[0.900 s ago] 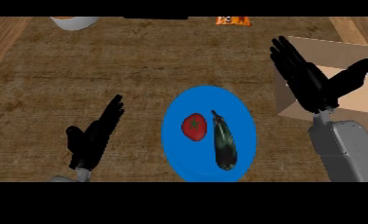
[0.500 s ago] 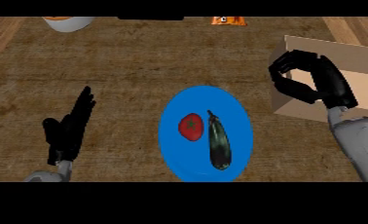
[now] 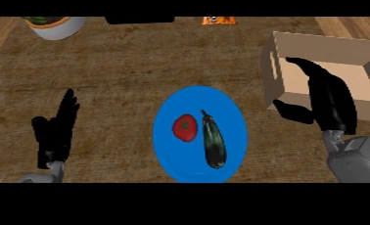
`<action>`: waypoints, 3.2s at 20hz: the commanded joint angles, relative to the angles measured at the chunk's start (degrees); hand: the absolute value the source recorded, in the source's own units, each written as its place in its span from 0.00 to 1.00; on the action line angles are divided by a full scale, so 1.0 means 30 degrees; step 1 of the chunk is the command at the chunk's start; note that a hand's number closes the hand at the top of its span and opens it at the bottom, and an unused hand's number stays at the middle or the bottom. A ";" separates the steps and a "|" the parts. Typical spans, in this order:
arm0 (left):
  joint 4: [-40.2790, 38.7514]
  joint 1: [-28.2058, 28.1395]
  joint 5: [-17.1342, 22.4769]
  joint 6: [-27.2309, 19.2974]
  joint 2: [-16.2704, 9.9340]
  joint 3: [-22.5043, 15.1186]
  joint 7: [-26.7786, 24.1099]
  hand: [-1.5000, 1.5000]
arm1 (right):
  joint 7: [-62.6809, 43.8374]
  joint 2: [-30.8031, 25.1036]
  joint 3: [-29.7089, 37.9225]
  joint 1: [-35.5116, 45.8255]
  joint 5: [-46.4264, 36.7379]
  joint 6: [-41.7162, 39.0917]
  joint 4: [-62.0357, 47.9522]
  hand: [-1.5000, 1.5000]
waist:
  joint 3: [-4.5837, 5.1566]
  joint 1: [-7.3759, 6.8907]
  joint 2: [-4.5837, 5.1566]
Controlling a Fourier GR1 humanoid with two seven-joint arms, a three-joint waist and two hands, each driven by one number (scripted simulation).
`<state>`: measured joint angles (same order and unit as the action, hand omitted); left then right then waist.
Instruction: Pick the eggplant from the plate and place it in the cardboard box
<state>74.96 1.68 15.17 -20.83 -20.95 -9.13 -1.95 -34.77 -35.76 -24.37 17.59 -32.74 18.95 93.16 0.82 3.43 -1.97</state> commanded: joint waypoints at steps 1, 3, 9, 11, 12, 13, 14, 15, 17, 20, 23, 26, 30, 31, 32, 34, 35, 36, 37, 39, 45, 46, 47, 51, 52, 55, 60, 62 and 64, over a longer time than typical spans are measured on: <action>-0.0042 0.0010 0.0036 -0.0243 -0.0126 0.0439 -0.0105 0.50 | -0.5162 -0.0453 -0.2134 -0.0343 -0.3558 -0.1907 0.2366 0.00 | -0.0043 -0.0012 0.0059; -0.0100 0.0514 0.0030 -0.0167 0.0107 0.0223 0.0182 0.50 | -0.8103 0.0336 -0.2783 0.0777 -0.3851 -0.4133 0.3455 0.00 | -0.0033 -0.0220 0.0129; 0.0194 0.0316 -0.0694 -0.0565 0.0893 -0.0755 0.0015 0.50 | -1.5064 0.3353 -0.4595 0.2281 -0.4229 -0.9416 0.5639 0.00 | -0.0113 -0.0978 0.0370; -0.0087 0.0810 -0.0294 -0.0201 0.0366 -0.0133 0.0399 0.50 | -1.6009 0.4269 -0.4970 0.2775 -0.3930 -1.0843 0.5407 0.00 | -0.0099 -0.1099 0.0429; -0.0067 0.0903 -0.0264 0.0338 0.0189 -0.0234 0.0173 0.50 | -1.6524 0.4842 -0.4773 0.3344 -0.3937 -1.1251 0.4966 0.00 | -0.0105 -0.1204 0.0476; 0.0148 0.0839 -0.0557 -0.0221 0.0706 -0.0643 0.0378 0.50 | -1.6753 0.5364 -0.4991 0.3053 -0.3864 -1.1540 0.4908 0.00 | -0.0121 -0.1100 0.0429; 0.0186 0.0737 -0.0524 -0.0431 0.0863 -0.0489 0.0200 0.50 | -1.6767 0.5040 -0.4234 0.3192 -0.3181 -1.2338 0.5089 0.00 | -0.0147 -0.1036 0.0447; 0.0247 0.1026 -0.0534 -0.0057 0.0300 -0.0421 0.0559 0.50 | -1.6777 0.6330 -0.4798 0.3102 -0.3783 -1.1920 0.4010 0.00 | -0.0130 -0.1174 0.0463; -0.0182 0.1013 -0.0679 -0.0357 0.0759 -0.0422 0.0022 0.50 | -1.6790 0.7114 -0.4492 0.3458 -0.4006 -1.2150 0.2679 0.00 | -0.0113 -0.1265 0.0577; -0.0084 0.1583 -0.0639 -0.0455 0.0742 -0.0381 0.0696 0.50 | -1.6796 0.8017 -0.3991 0.3183 -0.4063 -1.3008 0.1465 0.00 | -0.0121 -0.0993 0.0554; -0.0135 0.1234 -0.0512 0.0056 0.0346 -0.0264 0.0569 0.50 | -1.6801 0.9297 -0.3551 0.2890 -0.4831 -1.3286 0.0036 0.00 | -0.0127 -0.1078 0.0533; 0.0044 0.1194 -0.0180 0.0165 0.0247 0.0068 0.0845 0.50 | -1.6804 1.0268 -0.3326 0.2124 -0.5606 -1.3694 -0.0636 0.00 | -0.0170 -0.0961 0.0479; -0.0168 0.0862 -0.0652 -0.0245 0.0736 -0.0221 0.0173 0.50 | -1.6803 1.1822 -0.2369 0.2814 -0.6409 -1.4110 -0.1560 0.00 | -0.0169 -0.1074 0.0479; 0.0052 0.1084 -0.0296 0.0140 0.0293 0.0157 0.0534 0.50 | -1.6802 1.1839 -0.2703 0.2267 -0.6701 -1.3627 -0.1425 0.00 | -0.0189 -0.1062 0.0454; -0.0280 0.1519 -0.0658 -0.0117 0.0747 -0.0155 0.0244 0.50 | -1.6802 1.1851 -0.2375 0.3107 -0.6571 -1.3527 -0.2091 0.00 | -0.0184 -0.1146 0.0557; -0.0274 0.1329 -0.0545 0.0034 0.0673 -0.0091 0.0338 0.50 | -1.6802 1.1870 -0.2145 0.2821 -0.6678 -1.3442 -0.2324 0.00 | -0.0190 -0.1176 0.0517; -0.0443 0.1876 -0.0560 -0.0041 0.0506 0.0067 0.0756 0.50 | -1.6802 1.1876 -0.2237 0.3071 -0.6878 -1.3814 -0.2529 0.00 | -0.0185 -0.1112 0.0522; -0.0652 0.1169 -0.0373 0.0571 0.0391 0.0084 0.0095 0.50 | -1.6802 1.1881 -0.2309 0.2745 -0.7113 -1.3535 -0.2864 0.00 | -0.0172 -0.1235 0.0535; -0.0324 0.1714 -0.0589 -0.0179 0.0815 -0.0054 0.0602 0.50 | -1.6802 1.1885 -0.1688 0.2951 -0.6979 -1.4200 -0.2909 0.00 | -0.0181 -0.1086 0.0490; 0.0168 0.1519 -0.0596 -0.0218 0.0975 -0.0295 0.0876 0.50 | -1.6802 1.1892 -0.1357 0.3259 -0.7055 -1.3765 -0.3823 0.00 | -0.0207 -0.1425 0.0511; -0.0918 0.2024 -0.0710 0.0057 0.0748 -0.0041 0.0974 0.50 | -1.6801 1.1900 -0.0938 0.3497 -0.7247 -1.3992 -0.4077 0.00 | -0.0204 -0.1103 0.0553; -0.0348 0.0765 -0.0596 0.0390 0.0521 -0.0006 0.0219 0.50 | -1.6801 1.1901 -0.1209 0.3028 -0.7342 -1.3433 -0.4172 0.00 | -0.0206 -0.1483 0.0480; -0.0216 0.1557 -0.0805 -0.0147 0.0879 -0.0186 0.0857 0.50 | -1.6802 1.1902 -0.0907 0.3359 -0.7137 -1.3652 -0.4416 0.00 | -0.0220 -0.1377 0.0515; -0.0589 0.1749 -0.0604 0.0356 0.0639 0.0090 0.0723 0.50 | -1.6804 1.1904 -0.0552 0.3534 -0.6939 -1.3482 -0.4860 0.00 | -0.0207 -0.1417 0.0547; -0.0606 0.1712 -0.1028 -0.0226 0.1286 -0.0317 0.0398 0.50 | -1.6804 1.1904 -0.1078 0.3065 -0.7266 -1.3536 -0.4551 0.00 | -0.0204 -0.1241 0.0495; -0.0654 0.1684 -0.0637 0.0521 0.0888 -0.0012 0.0356 0.50 | -1.6804 1.1905 -0.0656 0.3446 -0.7193 -1.3741 -0.5252 0.00 | -0.0200 -0.1431 0.0535; -0.0300 0.1480 -0.0891 0.0064 0.1209 -0.0196 0.0546 0.50 | -1.6804 1.1905 -0.0182 0.3181 -0.7385 -1.3993 -0.5883 0.00 | -0.0221 -0.1369 0.0507; -0.0934 0.1397 -0.0883 0.0301 0.1181 0.0008 -0.0077 0.50 | -1.6802 1.1905 0.0415 0.3887 -0.7267 -1.4201 -0.6277 0.00 | -0.0204 -0.1359 0.0583; -0.0618 0.1702 -0.1088 -0.0005 0.1104 -0.0033 0.0426 0.50 | -1.6802 1.1905 -0.0196 0.3727 -0.7225 -1.3831 -0.6804 0.00 | -0.0226 -0.1537 0.0595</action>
<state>73.15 6.78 12.43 -20.33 -17.95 -9.24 -0.37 -70.59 -0.92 -23.40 27.80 -54.36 -20.31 76.05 0.29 -0.84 -0.64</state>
